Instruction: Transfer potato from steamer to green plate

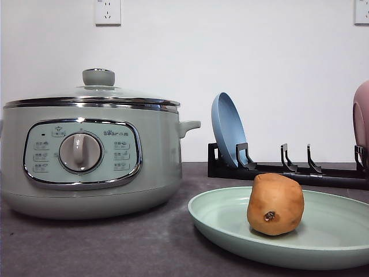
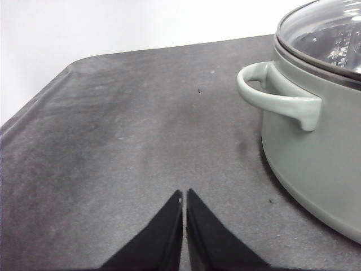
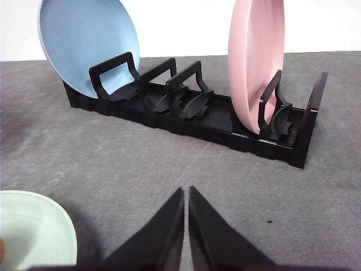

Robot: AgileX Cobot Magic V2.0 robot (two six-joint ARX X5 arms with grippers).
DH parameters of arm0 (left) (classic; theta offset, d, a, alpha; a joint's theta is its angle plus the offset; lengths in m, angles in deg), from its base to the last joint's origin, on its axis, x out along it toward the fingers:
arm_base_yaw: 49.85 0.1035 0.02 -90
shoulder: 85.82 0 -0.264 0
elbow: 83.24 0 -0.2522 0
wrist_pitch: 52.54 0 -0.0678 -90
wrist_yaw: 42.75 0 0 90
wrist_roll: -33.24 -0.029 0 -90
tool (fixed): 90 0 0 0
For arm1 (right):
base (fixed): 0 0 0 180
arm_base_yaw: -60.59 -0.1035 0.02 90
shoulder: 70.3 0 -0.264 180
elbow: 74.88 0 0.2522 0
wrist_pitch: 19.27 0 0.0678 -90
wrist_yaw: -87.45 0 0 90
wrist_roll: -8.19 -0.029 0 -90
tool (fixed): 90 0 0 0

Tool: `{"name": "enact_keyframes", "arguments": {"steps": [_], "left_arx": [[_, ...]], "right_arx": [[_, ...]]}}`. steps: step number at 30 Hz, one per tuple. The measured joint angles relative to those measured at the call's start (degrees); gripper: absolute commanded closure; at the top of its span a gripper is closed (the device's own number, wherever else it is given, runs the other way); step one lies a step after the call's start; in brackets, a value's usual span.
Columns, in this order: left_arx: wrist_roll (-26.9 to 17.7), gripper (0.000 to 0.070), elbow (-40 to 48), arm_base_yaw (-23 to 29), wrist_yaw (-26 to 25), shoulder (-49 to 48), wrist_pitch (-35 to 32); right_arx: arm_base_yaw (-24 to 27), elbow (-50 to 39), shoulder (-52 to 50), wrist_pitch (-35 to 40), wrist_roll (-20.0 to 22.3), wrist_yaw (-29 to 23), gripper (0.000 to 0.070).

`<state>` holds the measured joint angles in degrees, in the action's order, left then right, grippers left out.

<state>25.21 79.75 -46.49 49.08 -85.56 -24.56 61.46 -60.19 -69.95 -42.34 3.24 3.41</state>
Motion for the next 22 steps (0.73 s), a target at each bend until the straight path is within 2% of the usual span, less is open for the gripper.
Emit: {"name": "enact_keyframes", "arguments": {"steps": [22], "left_arx": [[0.0, 0.0698, 0.0, 0.0, 0.0, -0.01, 0.0]], "right_arx": [[0.0, 0.0, -0.01, 0.0, 0.0, 0.01, 0.07]]}}
